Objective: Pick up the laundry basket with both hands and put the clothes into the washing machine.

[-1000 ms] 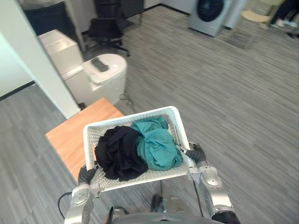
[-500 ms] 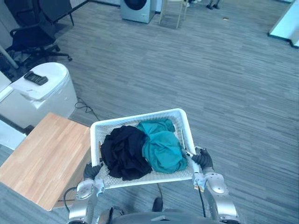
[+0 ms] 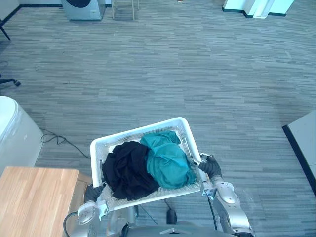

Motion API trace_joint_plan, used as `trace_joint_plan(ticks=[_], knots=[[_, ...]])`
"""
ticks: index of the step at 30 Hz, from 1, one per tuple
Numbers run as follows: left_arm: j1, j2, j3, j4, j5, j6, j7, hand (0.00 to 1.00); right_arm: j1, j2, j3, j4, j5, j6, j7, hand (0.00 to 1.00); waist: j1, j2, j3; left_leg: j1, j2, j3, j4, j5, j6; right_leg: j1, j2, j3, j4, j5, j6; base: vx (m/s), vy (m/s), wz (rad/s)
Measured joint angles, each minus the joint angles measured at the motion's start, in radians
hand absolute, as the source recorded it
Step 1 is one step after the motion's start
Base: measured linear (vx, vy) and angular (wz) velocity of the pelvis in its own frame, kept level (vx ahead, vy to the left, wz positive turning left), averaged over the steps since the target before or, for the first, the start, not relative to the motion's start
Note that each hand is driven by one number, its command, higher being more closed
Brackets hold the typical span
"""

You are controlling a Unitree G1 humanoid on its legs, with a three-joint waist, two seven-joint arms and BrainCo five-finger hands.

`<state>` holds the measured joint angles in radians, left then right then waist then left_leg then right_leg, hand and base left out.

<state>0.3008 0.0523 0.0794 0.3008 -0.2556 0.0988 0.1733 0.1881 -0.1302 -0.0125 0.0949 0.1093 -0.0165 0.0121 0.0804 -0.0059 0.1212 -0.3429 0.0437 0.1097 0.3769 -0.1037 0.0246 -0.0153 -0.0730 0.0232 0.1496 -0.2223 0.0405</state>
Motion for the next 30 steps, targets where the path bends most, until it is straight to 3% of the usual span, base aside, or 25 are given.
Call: trace_joint_plan(ticks=[1,2,3,5,6,7,9,11,12,14,15,16,17,18,19,20,21,22,23,25,26,27,28,29,30], knots=[[0.005,0.000,-0.001,-0.005,0.000,0.000,0.000,1.00,0.000,0.004,0.001,0.000,0.000,-0.001,0.001,1.00,0.000,-0.008,-0.005,0.012,-0.027,0.014,0.013,-0.027,0.022,-0.048,-0.025,0.005,0.163,-0.028,0.024,0.45,0.319,-0.11],[0.007,0.006,-0.005,-0.009,0.000,0.000,0.000,1.00,0.001,0.011,0.002,0.005,-0.001,-0.001,0.001,1.00,0.001,-0.012,-0.005,0.046,-0.065,0.030,0.023,-0.062,0.040,-0.130,-0.066,0.016,0.440,-0.061,0.064,0.45,0.302,0.03],[0.012,0.014,-0.005,-0.013,0.000,0.000,0.000,1.00,0.006,0.021,0.002,0.012,-0.003,-0.001,0.001,1.00,-0.007,-0.013,-0.003,0.080,-0.094,0.029,0.020,-0.080,0.055,-0.174,-0.088,0.021,0.626,-0.025,0.088,0.38,0.236,0.15],[0.014,0.045,-0.004,-0.026,0.003,0.000,0.001,1.00,0.006,0.052,0.002,0.045,-0.010,-0.001,0.002,1.00,-0.021,-0.013,0.013,0.195,-0.137,0.024,0.003,-0.124,0.099,-0.226,-0.104,0.015,0.936,0.030,0.080,0.38,0.161,0.27],[0.016,0.052,-0.003,-0.030,0.003,0.000,0.001,1.00,0.007,0.056,0.002,0.051,-0.011,-0.001,0.003,1.00,-0.023,-0.005,0.018,0.225,-0.137,0.022,-0.002,-0.131,0.105,-0.239,-0.098,0.003,0.988,0.021,0.066,0.43,0.116,0.14],[0.018,0.061,-0.003,-0.050,0.005,0.000,0.003,1.00,0.012,0.060,0.002,0.050,-0.018,-0.001,0.004,1.00,-0.030,0.009,0.029,0.285,-0.138,0.010,-0.032,-0.151,0.113,-0.279,-0.091,-0.052,1.030,-0.006,0.024,0.39,0.092,0.00],[0.015,0.076,-0.004,-0.084,0.006,0.000,0.004,1.00,0.012,0.064,0.001,0.046,-0.020,-0.001,0.004,1.00,-0.045,0.018,0.038,0.355,-0.132,-0.009,-0.094,-0.157,0.107,-0.369,-0.068,-0.130,0.932,-0.050,-0.008,0.46,0.083,0.11],[0.002,0.092,-0.016,-0.093,0.006,0.000,0.004,1.00,0.023,0.064,-0.001,0.032,-0.018,-0.002,0.003,1.00,-0.075,0.021,0.051,0.425,-0.129,-0.036,-0.156,-0.160,0.086,-0.413,-0.062,-0.188,0.687,-0.049,-0.001,0.45,0.017,0.48],[-0.010,0.096,-0.029,-0.092,0.014,0.001,0.004,1.00,0.043,0.067,-0.016,0.027,-0.016,0.001,0.001,1.00,-0.086,0.006,0.047,0.501,-0.123,-0.063,-0.202,-0.181,0.056,-0.436,-0.050,-0.216,0.393,0.035,0.009,0.51,-0.024,0.46],[-0.014,0.109,-0.043,-0.092,0.023,0.001,0.004,1.00,0.074,0.085,-0.030,-0.001,-0.017,0.004,-0.001,1.00,-0.088,0.000,0.037,0.529,-0.122,-0.087,-0.240,-0.204,0.036,-0.427,-0.041,-0.214,0.164,0.128,0.015,0.53,-0.075,0.48],[-0.017,0.107,-0.045,-0.091,0.025,0.003,0.003,1.00,0.098,0.090,-0.032,-0.022,-0.017,0.004,-0.002,1.00,-0.103,-0.008,0.035,0.571,-0.105,-0.117,-0.240,-0.257,0.018,-0.430,-0.038,-0.203,0.143,0.178,-0.003,0.64,-0.200,0.74],[0.005,0.087,-0.041,-0.092,0.040,0.010,0.003,1.00,0.125,0.085,-0.034,-0.029,-0.017,0.023,-0.005,1.00,-0.112,0.022,0.018,0.628,-0.039,-0.134,-0.228,-0.302,-0.029,-0.403,-0.003,-0.224,0.223,0.170,-0.042,0.71,-0.229,0.85],[0.015,0.083,-0.042,-0.094,0.047,0.010,0.002,1.00,0.145,0.090,-0.035,-0.042,-0.018,0.027,-0.009,1.00,-0.122,0.021,0.010,0.628,-0.026,-0.140,-0.160,-0.311,-0.041,-0.378,0.007,-0.251,0.236,0.181,-0.052,0.79,-0.266,0.70],[0.030,0.061,-0.040,-0.093,0.054,0.012,0.002,1.00,0.162,0.087,-0.033,-0.053,-0.021,0.032,-0.015,1.00,-0.125,0.035,0.010,0.541,0.016,-0.123,0.117,-0.306,-0.061,-0.345,0.024,-0.283,0.292,0.181,-0.073,0.95,-0.320,0.40],[0.040,0.024,-0.034,-0.095,0.054,0.013,0.001,1.00,0.176,0.070,-0.037,-0.116,-0.027,0.038,-0.016,1.00,-0.112,0.063,0.013,0.393,0.077,-0.106,0.452,-0.162,-0.104,-0.295,0.072,-0.291,0.299,0.124,-0.096,0.78,-0.271,-0.04],[0.045,0.009,-0.030,-0.095,0.053,0.014,0.000,1.00,0.179,0.056,-0.037,-0.157,-0.029,0.039,-0.016,1.00,-0.095,0.081,0.021,0.329,0.098,-0.102,0.593,-0.020,-0.104,-0.271,0.094,-0.280,0.297,0.101,-0.105,0.75,-0.226,-0.53],[0.052,-0.011,-0.032,-0.097,0.047,0.014,-0.005,1.00,0.177,0.043,-0.037,-0.202,-0.029,0.032,-0.015,1.00,-0.069,0.106,0.031,0.243,0.118,-0.108,0.752,0.080,-0.120,-0.231,0.118,-0.261,0.290,0.068,-0.111,0.60,-0.096,-0.64],[0.051,-0.034,-0.042,-0.099,0.041,0.014,-0.007,1.00,0.163,0.039,-0.054,-0.214,-0.028,0.023,-0.017,1.00,-0.058,0.120,0.045,0.138,0.127,-0.112,0.894,0.042,-0.111,-0.159,0.130,-0.249,0.275,0.036,-0.117,0.90,-0.146,-0.41],[0.051,-0.046,-0.045,-0.101,0.041,0.015,-0.008,1.00,0.153,0.043,-0.068,-0.200,-0.028,0.023,-0.025,1.00,-0.050,0.109,0.054,0.038,0.131,-0.087,0.926,-0.025,-0.088,-0.043,0.130,-0.236,0.212,0.014,-0.117,0.90,-0.126,-0.15],[0.054,-0.043,-0.044,-0.111,0.041,0.015,-0.008,1.00,0.141,0.042,-0.068,-0.196,-0.028,0.024,-0.032,1.00,-0.032,0.092,0.061,-0.018,0.144,-0.034,0.836,-0.073,-0.081,0.051,0.124,-0.214,0.143,0.014,-0.117,0.73,-0.097,-0.26],[0.058,-0.041,-0.041,-0.128,0.041,0.015,-0.008,1.00,0.132,0.039,-0.068,-0.194,-0.028,0.019,-0.037,1.00,-0.014,0.076,0.049,-0.072,0.141,0.017,0.598,-0.107,-0.085,0.122,0.112,-0.187,0.071,0.008,-0.113,0.58,-0.030,-0.51],[0.058,-0.041,-0.040,-0.137,0.041,0.014,-0.008,1.00,0.120,0.040,-0.068,-0.194,-0.028,0.019,-0.037,1.00,-0.006,0.075,0.048,-0.085,0.139,0.033,0.482,-0.109,-0.087,0.146,0.105,-0.176,0.053,-0.003,-0.109,0.74,0.016,-0.68],[0.056,-0.043,-0.037,-0.146,0.041,0.013,-0.008,1.00,0.099,0.039,-0.070,-0.191,-0.028,0.019,-0.038,1.00,0.003,0.072,0.047,-0.095,0.129,0.046,0.213,-0.075,-0.103,0.188,0.090,-0.151,0.027,-0.037,-0.094,0.75,0.092,-0.54],[0.058,-0.046,-0.035,-0.147,0.041,0.013,-0.008,1.00,0.091,0.037,-0.074,-0.176,-0.028,0.011,-0.039,1.00,0.004,0.089,0.031,-0.094,0.127,0.034,0.007,-0.027,-0.119,0.213,0.090,-0.139,0.012,-0.061,-0.080,0.74,0.131,-0.55],[0.057,-0.046,-0.035,-0.148,0.042,0.014,-0.007,1.00,0.078,0.037,-0.077,-0.141,-0.029,-0.001,-0.040,1.00,0.006,0.092,0.021,-0.106,0.123,0.024,-0.051,0.046,-0.129,0.235,0.081,-0.127,0.008,-0.092,-0.065,0.87,0.253,-0.55]])
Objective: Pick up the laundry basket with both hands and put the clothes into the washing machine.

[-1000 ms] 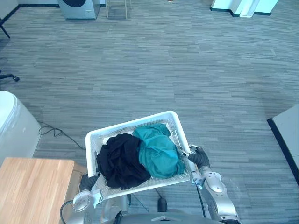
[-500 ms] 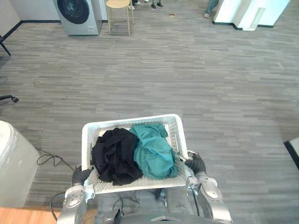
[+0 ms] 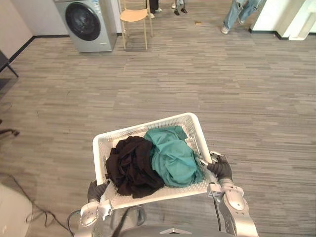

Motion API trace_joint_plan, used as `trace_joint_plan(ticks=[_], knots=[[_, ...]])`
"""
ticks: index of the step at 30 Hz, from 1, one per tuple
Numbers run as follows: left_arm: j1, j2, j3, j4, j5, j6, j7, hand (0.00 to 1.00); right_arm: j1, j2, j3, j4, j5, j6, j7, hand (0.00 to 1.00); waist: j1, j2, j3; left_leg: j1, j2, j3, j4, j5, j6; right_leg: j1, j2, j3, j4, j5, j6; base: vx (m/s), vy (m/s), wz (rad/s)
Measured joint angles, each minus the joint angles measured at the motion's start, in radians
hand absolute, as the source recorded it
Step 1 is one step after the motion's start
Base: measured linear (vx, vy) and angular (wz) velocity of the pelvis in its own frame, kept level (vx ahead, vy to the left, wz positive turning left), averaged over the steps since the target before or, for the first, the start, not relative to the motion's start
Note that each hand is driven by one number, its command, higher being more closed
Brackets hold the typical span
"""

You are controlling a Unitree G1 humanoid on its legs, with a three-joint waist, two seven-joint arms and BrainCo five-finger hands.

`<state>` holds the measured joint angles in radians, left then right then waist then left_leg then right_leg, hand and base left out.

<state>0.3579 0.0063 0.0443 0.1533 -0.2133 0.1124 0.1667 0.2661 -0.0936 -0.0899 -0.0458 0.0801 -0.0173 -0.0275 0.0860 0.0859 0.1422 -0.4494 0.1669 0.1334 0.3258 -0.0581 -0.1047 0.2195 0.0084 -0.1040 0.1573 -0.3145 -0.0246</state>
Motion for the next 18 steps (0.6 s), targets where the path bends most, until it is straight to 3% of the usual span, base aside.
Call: trace_joint_plan(ticks=[1,2,3,4,5,6,7,8,9,10,11,12,13,15,16,17,18], knots=[[-0.002,0.003,0.006,0.008,0.002,0.002,0.005,1.00,-0.007,0.006,0.004,0.071,-0.004,0.004,0.000,1.00,0.002,-0.043,-0.023,0.008,-0.049,0.014,0.038,0.085,0.043,0.018,-0.052,0.036,0.023,-0.038,0.037,0.75,0.244,-0.46],[-0.008,0.001,0.012,0.018,0.002,0.002,0.007,1.00,-0.015,0.005,0.006,0.099,-0.009,0.011,0.001,1.00,0.003,-0.057,-0.032,0.018,-0.076,0.012,0.048,0.107,0.078,0.016,-0.078,0.045,0.074,-0.048,0.047,0.92,0.315,-0.37],[-0.003,0.009,0.027,0.028,0.003,0.002,0.010,1.00,-0.022,0.008,0.007,0.133,-0.009,0.022,0.002,1.00,-0.001,-0.083,-0.041,0.039,-0.112,0.021,0.092,0.102,0.165,-0.048,-0.136,0.084,0.271,-0.046,0.059,0.80,0.252,-0.21],[-0.002,0.025,0.028,0.028,0.003,0.002,0.010,1.00,-0.013,0.022,0.010,0.154,-0.009,0.022,0.008,1.00,-0.009,-0.131,-0.044,0.071,-0.140,0.062,0.136,0.046,0.170,-0.150,-0.178,0.119,0.512,0.030,0.116,0.77,0.250,-0.17],[0.001,0.032,0.027,0.028,0.003,0.004,0.010,1.00,-0.008,0.032,0.009,0.160,-0.009,0.022,0.013,1.00,-0.011,-0.146,-0.041,0.097,-0.156,0.063,0.148,0.010,0.171,-0.190,-0.192,0.119,0.620,0.113,0.125,0.76,0.214,0.07],[0.001,0.054,0.026,0.028,0.008,0.014,0.010,1.00,0.001,0.057,0.001,0.184,-0.009,0.023,0.018,1.00,-0.028,-0.168,-0.032,0.178,-0.185,0.049,0.129,-0.046,0.188,-0.244,-0.214,0.110,0.778,0.374,0.120,0.73,0.162,0.43],[0.003,0.068,0.019,0.029,0.015,0.020,0.010,1.00,0.018,0.076,-0.001,0.194,-0.009,0.029,0.027,1.00,-0.052,-0.166,-0.023,0.262,-0.199,0.022,0.090,-0.081,0.199,-0.306,-0.216,0.098,0.926,0.395,0.101,0.71,0.127,0.51],[0.001,0.072,0.019,0.029,0.016,0.021,0.010,1.00,0.019,0.081,0.000,0.192,-0.009,0.029,0.030,1.00,-0.060,-0.172,-0.023,0.307,-0.198,0.003,0.075,-0.099,0.200,-0.342,-0.210,0.088,0.989,0.334,0.078,0.67,0.061,0.37],[-0.002,0.074,0.020,0.027,0.021,0.021,0.011,1.00,0.027,0.088,0.000,0.177,-0.009,0.030,0.033,1.00,-0.063,-0.144,-0.006,0.407,-0.188,-0.025,0.027,-0.127,0.198,-0.418,-0.177,0.056,1.057,0.218,0.031,0.64,0.012,0.22],[-0.007,0.075,0.018,0.014,0.022,0.021,0.011,1.00,0.040,0.088,-0.002,0.149,-0.008,0.029,0.038,1.00,-0.068,-0.119,0.006,0.500,-0.166,-0.049,-0.021,-0.148,0.195,-0.485,-0.143,0.016,1.018,0.138,0.023,0.63,-0.013,0.27],[-0.014,0.075,0.016,0.009,0.022,0.021,0.011,1.00,0.044,0.088,-0.002,0.126,-0.007,0.028,0.039,1.00,-0.076,-0.110,0.009,0.536,-0.154,-0.063,-0.039,-0.159,0.192,-0.518,-0.130,-0.011,0.973,0.108,0.024,0.75,-0.081,0.64],[-0.033,0.081,0.009,0.006,0.021,0.018,0.010,1.00,0.068,0.091,-0.005,0.088,0.002,0.020,0.039,1.00,-0.095,-0.101,0.009,0.589,-0.140,-0.098,-0.066,-0.181,0.185,-0.581,-0.125,-0.062,0.813,0.083,0.034,0.63,-0.097,0.90],[-0.050,0.087,-0.003,0.004,0.021,0.017,0.007,1.00,0.082,0.093,-0.016,0.066,0.010,0.018,0.040,1.00,-0.108,-0.100,0.009,0.627,-0.128,-0.110,-0.082,-0.205,0.180,-0.606,-0.134,-0.097,0.644,0.096,0.039,0.77,-0.155,1.03],[-0.057,0.097,-0.017,-0.025,0.023,0.017,0.003,1.00,0.086,0.092,-0.026,0.049,0.028,0.021,0.039,1.00,-0.110,-0.115,0.000,0.716,-0.113,-0.105,-0.135,-0.275,0.166,-0.617,-0.141,-0.129,0.277,0.189,0.049,0.60,-0.186,0.70],[-0.043,0.094,-0.017,-0.038,0.023,0.016,0.003,1.00,0.094,0.081,-0.018,0.036,0.031,0.022,0.038,1.00,-0.108,-0.122,-0.013,0.791,-0.104,-0.118,-0.160,-0.325,0.167,-0.623,-0.141,-0.095,0.217,0.207,0.050,0.72,-0.279,0.67],[-0.027,0.082,-0.015,-0.035,0.028,0.018,0.004,1.00,0.107,0.072,-0.009,0.031,0.031,0.028,0.036,1.00,-0.121,-0.117,-0.043,0.817,-0.090,-0.161,-0.097,-0.342,0.160,-0.650,-0.130,-0.070,0.360,0.251,0.027,0.74,-0.307,0.69],[-0.019,0.076,-0.014,-0.034,0.035,0.019,0.004,1.00,0.118,0.073,-0.009,0.031,0.032,0.035,0.035,1.00,-0.127,-0.114,-0.061,0.785,-0.074,-0.177,-0.007,-0.342,0.160,-0.652,-0.127,-0.073,0.402,0.260,0.018,0.93,-0.425,0.72]])
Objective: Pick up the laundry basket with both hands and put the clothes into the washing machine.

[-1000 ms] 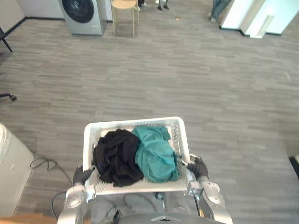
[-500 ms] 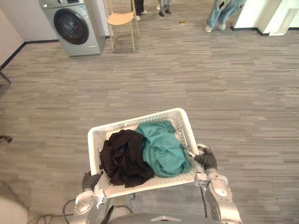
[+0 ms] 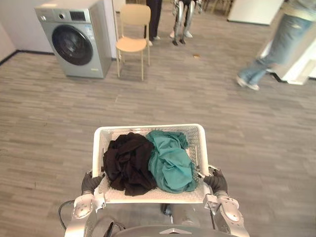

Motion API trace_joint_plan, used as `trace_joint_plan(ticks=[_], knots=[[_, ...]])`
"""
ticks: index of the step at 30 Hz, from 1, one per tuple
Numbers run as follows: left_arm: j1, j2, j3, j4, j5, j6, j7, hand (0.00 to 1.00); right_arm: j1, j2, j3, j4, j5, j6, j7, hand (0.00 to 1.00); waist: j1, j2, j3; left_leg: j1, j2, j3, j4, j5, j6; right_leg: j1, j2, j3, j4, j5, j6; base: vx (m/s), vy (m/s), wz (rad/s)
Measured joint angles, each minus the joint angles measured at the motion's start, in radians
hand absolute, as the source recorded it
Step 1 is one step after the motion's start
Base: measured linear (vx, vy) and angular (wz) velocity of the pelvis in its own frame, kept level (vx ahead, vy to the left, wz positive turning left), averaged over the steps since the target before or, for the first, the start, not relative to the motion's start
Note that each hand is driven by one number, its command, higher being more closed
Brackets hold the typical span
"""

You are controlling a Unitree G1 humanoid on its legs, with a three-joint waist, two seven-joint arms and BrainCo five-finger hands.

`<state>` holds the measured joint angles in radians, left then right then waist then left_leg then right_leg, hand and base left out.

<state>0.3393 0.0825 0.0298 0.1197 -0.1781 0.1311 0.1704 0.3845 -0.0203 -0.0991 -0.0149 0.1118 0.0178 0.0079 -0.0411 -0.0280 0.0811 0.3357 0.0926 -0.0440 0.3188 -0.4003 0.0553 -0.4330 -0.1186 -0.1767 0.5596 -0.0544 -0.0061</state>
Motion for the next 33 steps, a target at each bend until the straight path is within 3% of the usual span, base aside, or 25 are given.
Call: trace_joint_plan(ticks=[1,3,4,5,6,8,11,12,13,14,15,16,17,18,19,20,21,22,24,25,26,28,30,32,33], knots=[[0.006,-0.034,-0.003,-0.001,0.011,0.003,0.000,1.00,0.012,-0.018,-0.005,-0.022,0.001,0.005,-0.001,1.00,0.007,0.062,-0.010,-0.131,0.071,-0.032,0.340,0.074,-0.072,0.050,0.045,-0.049,0.046,-0.091,-0.019,0.77,-0.362,0.39],[0.021,-0.068,0.005,0.000,0.010,0.003,0.000,1.00,0.011,-0.051,0.008,-0.063,0.004,0.007,-0.001,1.00,0.026,0.116,0.004,-0.301,0.120,-0.059,0.685,0.324,-0.171,0.106,0.107,-0.058,0.043,-0.147,-0.040,0.87,-0.333,-0.11],[0.031,-0.080,0.006,0.000,0.010,0.006,0.000,1.00,0.006,-0.067,0.010,-0.071,0.006,0.009,-0.002,1.00,0.048,0.146,0.013,-0.417,0.133,-0.061,0.900,0.360,-0.182,0.181,0.143,-0.054,0.029,-0.188,-0.063,0.64,-0.196,-0.34],[0.037,-0.083,0.003,0.000,0.010,0.007,0.000,1.00,0.006,-0.069,0.010,-0.069,0.008,0.010,-0.004,1.00,0.051,0.151,0.020,-0.458,0.132,-0.058,0.966,0.351,-0.171,0.227,0.155,-0.054,0.015,-0.203,-0.071,0.61,-0.156,-0.25],[0.054,-0.081,0.001,0.000,0.010,0.008,-0.001,1.00,0.008,-0.067,0.018,-0.066,0.008,0.013,-0.009,1.00,0.062,0.140,0.029,-0.536,0.129,-0.023,1.022,0.315,-0.124,0.333,0.165,-0.046,-0.025,-0.239,-0.075,0.72,-0.201,-0.15],[0.065,-0.080,0.004,0.001,0.007,0.008,-0.001,1.00,0.012,-0.068,0.025,-0.064,0.008,0.013,-0.011,1.00,0.086,0.110,0.030,-0.641,0.131,0.090,0.912,0.235,-0.095,0.458,0.172,-0.010,-0.117,-0.264,-0.062,0.83,-0.218,-0.40],[0.064,-0.091,0.007,-0.002,0.004,0.005,-0.001,1.00,-0.043,-0.076,0.029,-0.058,0.008,0.005,-0.014,1.00,0.124,0.105,0.025,-0.732,0.120,0.223,0.354,0.204,-0.112,0.578,0.178,0.066,-0.237,-0.290,-0.030,0.69,-0.035,-0.78],[0.064,-0.090,0.007,-0.003,0.004,0.005,-0.001,1.00,-0.051,-0.081,0.018,-0.043,0.008,-0.004,-0.017,1.00,0.121,0.106,0.017,-0.736,0.103,0.244,0.107,0.257,-0.141,0.622,0.179,0.082,-0.275,-0.312,-0.015,0.75,0.091,-0.52],[0.065,-0.092,0.004,0.000,0.005,0.006,-0.001,1.00,-0.059,-0.089,0.014,-0.001,0.007,-0.013,-0.018,1.00,0.124,0.095,-0.004,-0.757,0.080,0.245,0.044,0.337,-0.143,0.663,0.169,0.104,-0.305,-0.336,0.019,0.77,0.130,-0.54],[0.067,-0.088,0.004,0.005,0.006,0.006,0.001,1.00,-0.057,-0.086,0.014,0.028,0.004,-0.010,-0.019,1.00,0.130,0.070,-0.017,-0.746,0.056,0.246,0.049,0.382,-0.120,0.684,0.145,0.122,-0.305,-0.346,0.037,1.00,0.225,-0.60],[0.067,-0.078,0.008,0.028,0.006,0.006,0.002,1.00,-0.055,-0.079,0.018,0.075,-0.002,-0.002,-0.017,1.00,0.130,0.022,-0.054,-0.728,0.000,0.248,0.047,0.469,-0.030,0.675,0.092,0.163,-0.223,-0.358,0.060,1.06,0.228,-0.24],[0.047,-0.047,0.007,0.058,0.006,0.006,0.002,1.00,-0.060,-0.053,0.013,0.123,-0.002,0.001,-0.019,1.00,0.109,-0.036,-0.063,-0.697,-0.036,0.274,0.080,0.429,-0.001,0.605,0.035,0.191,-0.026,-0.327,0.114,1.05,0.216,-0.18],[0.032,-0.031,0.009,0.059,0.008,0.007,0.003,1.00,-0.067,-0.040,0.007,0.152,-0.002,0.007,-0.015,1.00,0.102,-0.055,-0.055,-0.682,-0.032,0.284,0.130,0.386,0.007,0.541,0.032,0.202,0.123,-0.228,0.136,0.68,0.129,0.02],[0.032,-0.014,0.007,0.059,0.008,0.007,0.003,1.00,-0.077,-0.027,0.006,0.163,-0.003,0.010,-0.010,1.00,0.100,-0.062,-0.045,-0.680,-0.022,0.291,0.189,0.363,0.022,0.509,0.038,0.198,0.212,-0.122,0.129,0.57,0.163,0.06],[0.029,0.013,-0.002,0.064,0.008,0.010,0.002,1.00,-0.059,0.001,0.002,0.170,-0.003,0.008,-0.007,1.00,0.088,-0.073,-0.022,-0.634,-0.069,0.287,0.170,0.323,-0.024,0.460,0.025,0.175,0.374,0.129,0.145,0.57,0.230,0.41],[0.027,0.026,-0.011,0.069,0.008,0.010,0.003,1.00,-0.036,0.016,0.000,0.173,-0.002,0.000,-0.003,1.00,0.067,-0.103,-0.016,-0.517,-0.125,0.275,0.031,0.301,0.008,0.395,-0.021,0.140,0.548,0.157,0.119,0.53,0.208,0.65],[0.016,0.031,-0.009,0.078,0.008,0.014,0.006,1.00,-0.042,0.022,0.000,0.176,-0.002,0.004,-0.004,1.00,0.055,-0.119,-0.014,-0.487,-0.148,0.242,0.023,0.288,0.023,0.353,-0.037,0.140,0.619,0.084,0.082,0.52,0.068,0.60],[0.005,0.026,-0.007,0.079,0.008,0.017,0.006,1.00,-0.050,0.014,-0.004,0.180,-0.002,0.007,-0.004,1.00,0.049,-0.105,-0.003,-0.438,-0.152,0.228,0.009,0.250,0.027,0.283,-0.035,0.127,0.680,-0.025,0.022,0.57,-0.026,0.30],[-0.005,0.024,-0.023,0.079,0.015,0.017,0.006,1.00,-0.054,-0.003,-0.011,0.149,-0.002,0.008,0.005,1.00,0.042,-0.020,0.034,-0.309,-0.106,0.192,-0.027,0.179,0.018,0.144,0.002,0.071,0.578,-0.163,0.002,0.63,-0.045,0.31],[-0.017,0.024,-0.029,0.075,0.015,0.016,0.006,1.00,-0.029,-0.001,-0.015,0.117,-0.001,0.007,0.005,1.00,0.027,0.015,0.040,-0.267,-0.078,0.165,-0.035,0.147,0.007,0.093,0.005,0.029,0.398,-0.188,0.018,0.72,-0.095,0.64],[-0.025,0.027,-0.028,0.065,0.015,0.016,0.006,1.00,-0.017,0.003,-0.020,0.104,-0.001,0.008,0.007,1.00,0.021,0.031,0.045,-0.212,-0.068,0.149,-0.053,0.118,-0.016,0.070,-0.003,0.003,0.172,-0.162,0.028,0.74,-0.125,0.57],[-0.026,0.035,-0.024,0.037,0.019,0.016,0.006,1.00,-0.015,0.011,-0.020,0.097,-0.001,0.009,0.006,1.00,0.026,0.012,0.032,-0.144,-0.066,0.130,-0.063,0.058,-0.050,0.057,-0.005,0.027,-0.139,-0.067,0.026,0.63,-0.176,0.37],[-0.026,0.025,-0.025,0.032,0.032,0.016,0.005,1.00,-0.009,0.008,-0.012,0.085,-0.001,0.013,0.003,1.00,0.010,-0.005,0.006,-0.082,-0.047,0.089,-0.028,0.003,-0.073,0.062,0.004,0.063,-0.105,0.027,0.025,0.76,-0.289,0.77],[-0.030,-0.012,-0.035,0.027,0.045,0.017,0.005,1.00,0.007,-0.008,-0.028,0.057,0.001,0.017,-0.011,1.00,0.008,0.034,0.002,-0.186,0.022,0.064,0.283,0.026,-0.072,0.097,0.025,0.006,-0.023,-0.043,0.011,0.73,-0.302,0.67],[-0.029,-0.038,-0.030,0.021,0.045,0.017,0.005,1.00,0.011,-0.032,-0.022,0.012,0.004,0.016,-0.012,1.00,0.014,0.073,0.011,-0.299,0.072,0.045,0.549,0.155,-0.096,0.139,0.055,-0.019,-0.008,-0.091,-0.012,0.69,-0.255,0.07]])
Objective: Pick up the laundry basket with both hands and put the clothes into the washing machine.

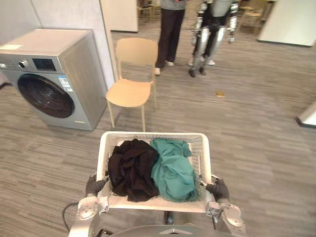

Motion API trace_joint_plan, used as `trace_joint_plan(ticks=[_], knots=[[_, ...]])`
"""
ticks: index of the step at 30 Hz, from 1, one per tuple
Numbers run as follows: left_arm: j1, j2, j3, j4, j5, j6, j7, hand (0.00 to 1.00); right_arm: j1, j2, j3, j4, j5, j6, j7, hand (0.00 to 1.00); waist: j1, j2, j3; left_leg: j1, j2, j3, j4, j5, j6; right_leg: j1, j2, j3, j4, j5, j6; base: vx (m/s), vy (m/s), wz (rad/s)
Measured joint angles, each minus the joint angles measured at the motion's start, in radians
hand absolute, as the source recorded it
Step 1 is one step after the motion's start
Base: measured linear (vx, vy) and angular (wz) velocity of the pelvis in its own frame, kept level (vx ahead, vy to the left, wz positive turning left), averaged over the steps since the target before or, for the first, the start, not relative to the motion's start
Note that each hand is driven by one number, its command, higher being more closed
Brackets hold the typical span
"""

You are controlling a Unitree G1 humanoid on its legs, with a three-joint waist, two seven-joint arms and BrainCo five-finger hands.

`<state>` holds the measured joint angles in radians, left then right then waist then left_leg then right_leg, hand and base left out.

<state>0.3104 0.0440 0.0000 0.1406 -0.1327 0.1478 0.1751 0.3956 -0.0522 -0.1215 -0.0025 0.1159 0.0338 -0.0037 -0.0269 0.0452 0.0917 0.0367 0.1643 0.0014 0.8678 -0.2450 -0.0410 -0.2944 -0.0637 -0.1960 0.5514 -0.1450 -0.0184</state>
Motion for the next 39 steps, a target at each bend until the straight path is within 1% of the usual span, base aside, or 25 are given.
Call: trace_joint_plan(ticks=[1,3,5,6,8,10,12,13,14,15,16,17,18,20,21,24,27,29,30,31,33,34,36,37,39], knots=[[0.002,-0.012,0.001,-0.001,0.000,0.000,0.000,1.00,0.000,-0.024,0.004,-0.031,0.004,-0.002,0.000,1.00,0.031,0.022,0.009,-0.101,0.048,-0.001,0.213,0.143,-0.017,0.053,0.027,-0.005,0.004,-0.045,-0.030,0.67,-0.235,-0.09],[0.007,-0.020,-0.004,-0.002,-0.001,0.000,0.000,1.00,-0.005,-0.036,0.003,-0.034,0.004,-0.003,-0.007,1.00,0.049,0.024,0.024,-0.197,0.066,-0.001,0.399,0.150,-0.009,0.167,0.046,-0.011,-0.024,-0.101,-0.040,0.63,-0.191,-0.05],[0.009,-0.021,-0.008,-0.002,-0.001,0.000,0.000,1.00,-0.008,-0.037,0.004,-0.034,0.004,-0.004,-0.010,1.00,0.063,0.016,0.021,-0.280,0.085,0.050,0.383,0.125,0.002,0.266,0.046,-0.012,-0.097,-0.116,-0.032,0.56,-0.158,-0.01],[0.008,-0.024,-0.007,-0.010,-0.002,0.000,0.000,1.00,-0.015,-0.037,0.010,-0.038,0.004,-0.004,-0.016,1.00,0.078,0.010,0.020,-0.315,0.100,0.102,0.273,0.096,0.004,0.313,0.044,0.003,-0.147,-0.118,-0.029,0.50,-0.092,-0.37],[0.007,-0.024,0.000,-0.012,-0.008,-0.001,0.000,1.00,-0.037,-0.038,0.022,-0.042,0.004,-0.004,-0.027,1.00,0.091,0.007,0.016,-0.329,0.086,0.133,-0.049,0.076,-0.008,0.358,0.034,0.032,-0.199,-0.124,-0.015,0.53,-0.014,-0.45],[0.006,-0.024,-0.003,-0.011,-0.012,-0.002,0.000,1.00,-0.060,-0.054,0.022,-0.017,0.004,-0.014,-0.027,1.00,0.090,0.012,-0.002,-0.289,0.039,0.090,-0.542,0.137,-0.042,0.384,0.023,0.054,-0.224,-0.151,0.028,0.50,0.112,-0.38],[0.002,-0.022,-0.016,-0.007,-0.011,-0.001,0.000,1.00,-0.069,-0.076,0.021,0.011,0.003,-0.014,-0.028,1.00,0.084,0.012,-0.008,-0.281,0.014,0.073,-0.672,0.220,-0.052,0.410,0.009,0.073,-0.231,-0.174,0.065,0.49,0.234,-0.34],[0.004,-0.014,-0.039,0.011,-0.011,-0.001,0.001,1.00,-0.062,-0.091,0.018,0.030,0.002,-0.013,-0.028,1.00,0.086,0.013,-0.030,-0.277,-0.017,0.070,-0.699,0.331,-0.036,0.434,-0.010,0.111,-0.231,-0.199,0.109,0.48,0.329,-0.57],[0.004,-0.005,-0.043,0.026,-0.011,-0.002,0.001,1.00,-0.069,-0.086,0.020,0.053,0.001,-0.014,-0.027,1.00,0.089,-0.007,-0.047,-0.276,-0.035,0.073,-0.680,0.346,-0.065,0.434,-0.031,0.135,-0.226,-0.210,0.127,0.61,0.390,-0.57],[0.001,0.026,-0.045,0.048,-0.011,-0.001,0.001,1.00,-0.076,-0.057,0.023,0.091,-0.001,-0.009,-0.027,1.00,0.075,-0.056,-0.091,-0.277,-0.086,0.109,-0.658,0.324,-0.031,0.417,-0.087,0.168,-0.214,-0.202,0.153,0.42,0.250,-0.30],[-0.001,0.035,-0.048,0.048,-0.011,-0.001,0.001,1.00,-0.077,-0.049,0.022,0.102,-0.002,-0.009,-0.027,1.00,0.068,-0.069,-0.099,-0.277,-0.100,0.117,-0.652,0.304,-0.019,0.409,-0.101,0.180,-0.200,-0.187,0.171,0.50,0.296,-0.04],[-0.016,0.054,-0.057,0.048,-0.011,-0.001,0.001,1.00,-0.077,-0.039,0.017,0.120,-0.002,-0.009,-0.027,1.00,0.059,-0.086,-0.097,-0.270,-0.128,0.120,-0.642,0.269,0.006,0.368,-0.124,0.198,-0.106,-0.133,0.188,0.34,0.257,0.08],[-0.020,0.061,-0.060,0.048,-0.011,-0.001,0.001,1.00,-0.077,-0.037,0.016,0.125,-0.002,-0.009,-0.027,1.00,0.057,-0.088,-0.096,-0.260,-0.137,0.119,-0.644,0.258,0.015,0.340,-0.129,0.203,-0.040,-0.104,0.191,0.39,0.332,0.20],[-0.026,0.081,-0.073,0.048,-0.010,-0.001,0.001,1.00,-0.077,-0.033,0.016,0.140,-0.002,-0.009,-0.026,1.00,0.050,-0.087,-0.087,-0.204,-0.162,0.109,-0.650,0.226,0.043,0.253,-0.147,0.223,0.190,0.026,0.197,0.36,0.324,0.28],[-0.025,0.101,-0.077,0.048,-0.010,-0.001,0.001,1.00,-0.078,-0.027,0.022,0.141,-0.003,-0.009,-0.024,1.00,0.046,-0.077,-0.065,-0.136,-0.177,0.105,-0.661,0.199,0.061,0.200,-0.150,0.239,0.368,0.045,0.198,0.31,0.275,0.25],[-0.027,0.124,-0.076,0.030,-0.010,-0.001,0.002,1.00,-0.086,-0.021,0.038,0.141,-0.005,-0.010,-0.023,1.00,0.047,-0.066,-0.046,-0.051,-0.188,0.084,-0.680,0.148,0.092,0.114,-0.134,0.193,0.472,-0.052,0.140,0.16,0.137,0.21],[-0.026,0.132,-0.073,-0.007,-0.010,-0.001,0.002,1.00,-0.085,-0.016,0.036,0.131,-0.004,-0.009,-0.023,1.00,0.051,-0.072,-0.031,-0.018,-0.186,0.071,-0.680,0.111,0.102,0.052,-0.086,0.137,0.287,-0.124,0.129,0.08,-0.019,0.21],[-0.027,0.132,-0.071,-0.020,-0.010,-0.001,0.002,1.00,-0.084,-0.015,0.034,0.117,-0.003,-0.008,-0.022,1.00,0.049,-0.073,-0.033,-0.016,-0.178,0.061,-0.679,0.098,0.093,0.060,-0.054,0.122,0.039,-0.104,0.109,0.12,-0.098,0.27],[-0.027,0.132,-0.069,-0.028,-0.010,-0.001,0.002,1.00,-0.077,-0.016,0.037,0.087,-0.003,-0.009,-0.023,1.00,0.049,-0.085,-0.035,-0.019,-0.186,0.055,-0.675,0.084,0.070,0.079,-0.049,0.129,-0.114,-0.057,0.055,0.21,-0.173,0.35],[-0.028,0.119,-0.069,-0.030,-0.010,-0.001,0.002,1.00,-0.075,-0.019,0.036,0.075,-0.002,-0.010,-0.025,1.00,0.043,-0.097,-0.040,-0.015,-0.189,0.035,-0.661,0.067,0.050,0.093,-0.050,0.117,-0.127,0.003,0.049,0.21,-0.162,0.39],[-0.028,0.092,-0.067,-0.032,-0.002,-0.001,0.002,1.00,-0.072,-0.037,0.032,0.065,-0.001,-0.008,-0.029,1.00,0.042,-0.063,-0.038,-0.017,-0.162,0.021,-0.635,0.046,0.034,0.121,-0.037,0.079,-0.141,-0.011,0.046,0.25,-0.145,0.33],[-0.029,0.068,-0.066,-0.034,0.001,-0.001,0.002,1.00,-0.061,-0.057,0.032,0.039,-0.001,-0.008,-0.029,1.00,0.049,-0.032,-0.035,-0.022,-0.129,0.031,-0.564,0.030,0.006,0.147,-0.015,0.061,-0.157,-0.023,0.033,0.28,-0.112,0.30],[-0.040,0.056,-0.062,-0.036,0.001,-0.001,0.002,1.00,-0.047,-0.063,0.031,0.016,0.003,-0.008,-0.032,1.00,0.046,-0.022,-0.021,-0.085,-0.111,0.056,-0.385,0.025,-0.008,0.186,-0.014,0.037,-0.154,-0.047,0.020,0.23,-0.107,0.38],[-0.041,0.052,-0.063,-0.047,0.001,-0.001,0.002,1.00,-0.032,-0.072,0.031,-0.008,0.005,-0.008,-0.032,1.00,0.049,-0.014,-0.003,-0.149,-0.089,0.058,-0.189,0.049,-0.026,0.226,-0.010,0.022,-0.143,-0.070,0.014,0.21,-0.120,0.28],[-0.041,0.050,-0.061,-0.061,0.001,-0.001,0.002,1.00,-0.009,-0.080,0.037,-0.056,0.006,-0.008,-0.032,1.00,0.068,0.000,0.003,-0.228,-0.058,0.063,0.027,0.146,-0.037,0.263,0.001,0.024,-0.119,-0.098,0.015,0.26,-0.066,-0.10]])
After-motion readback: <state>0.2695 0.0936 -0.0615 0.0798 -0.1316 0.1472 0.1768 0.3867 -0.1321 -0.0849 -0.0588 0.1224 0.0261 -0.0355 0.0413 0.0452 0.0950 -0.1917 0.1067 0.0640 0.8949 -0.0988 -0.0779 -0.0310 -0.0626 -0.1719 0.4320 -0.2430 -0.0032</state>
